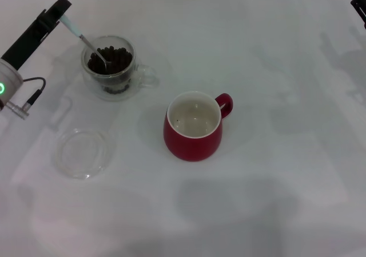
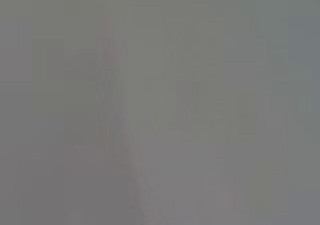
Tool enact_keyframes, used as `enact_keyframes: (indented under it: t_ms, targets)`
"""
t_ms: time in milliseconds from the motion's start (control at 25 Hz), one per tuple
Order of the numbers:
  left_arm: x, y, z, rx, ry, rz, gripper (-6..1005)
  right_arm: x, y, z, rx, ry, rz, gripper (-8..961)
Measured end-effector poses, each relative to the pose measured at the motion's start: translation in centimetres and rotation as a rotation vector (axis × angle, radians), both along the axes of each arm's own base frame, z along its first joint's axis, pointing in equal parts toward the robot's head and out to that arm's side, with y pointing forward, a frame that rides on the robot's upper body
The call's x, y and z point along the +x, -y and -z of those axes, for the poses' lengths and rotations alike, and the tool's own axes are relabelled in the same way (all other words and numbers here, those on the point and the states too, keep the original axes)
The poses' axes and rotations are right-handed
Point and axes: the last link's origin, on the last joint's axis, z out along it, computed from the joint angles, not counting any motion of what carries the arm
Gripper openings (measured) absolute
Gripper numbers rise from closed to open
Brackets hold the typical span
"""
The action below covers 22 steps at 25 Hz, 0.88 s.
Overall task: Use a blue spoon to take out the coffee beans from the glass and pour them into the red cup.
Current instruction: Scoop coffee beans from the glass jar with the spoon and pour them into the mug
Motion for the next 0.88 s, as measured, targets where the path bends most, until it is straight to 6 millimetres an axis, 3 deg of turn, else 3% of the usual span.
enact_keyframes:
  t_ms: [600,880]
  targets:
    - [-1.9,1.7,-1.8,0.043,0.181,-0.074,133,-0.1,0.0,-0.1,0.001,0.005,-0.008,826]
    - [-1.3,1.9,-2.4,0.052,0.227,-0.033,133,-0.3,0.1,-0.1,0.001,0.005,-0.024,826]
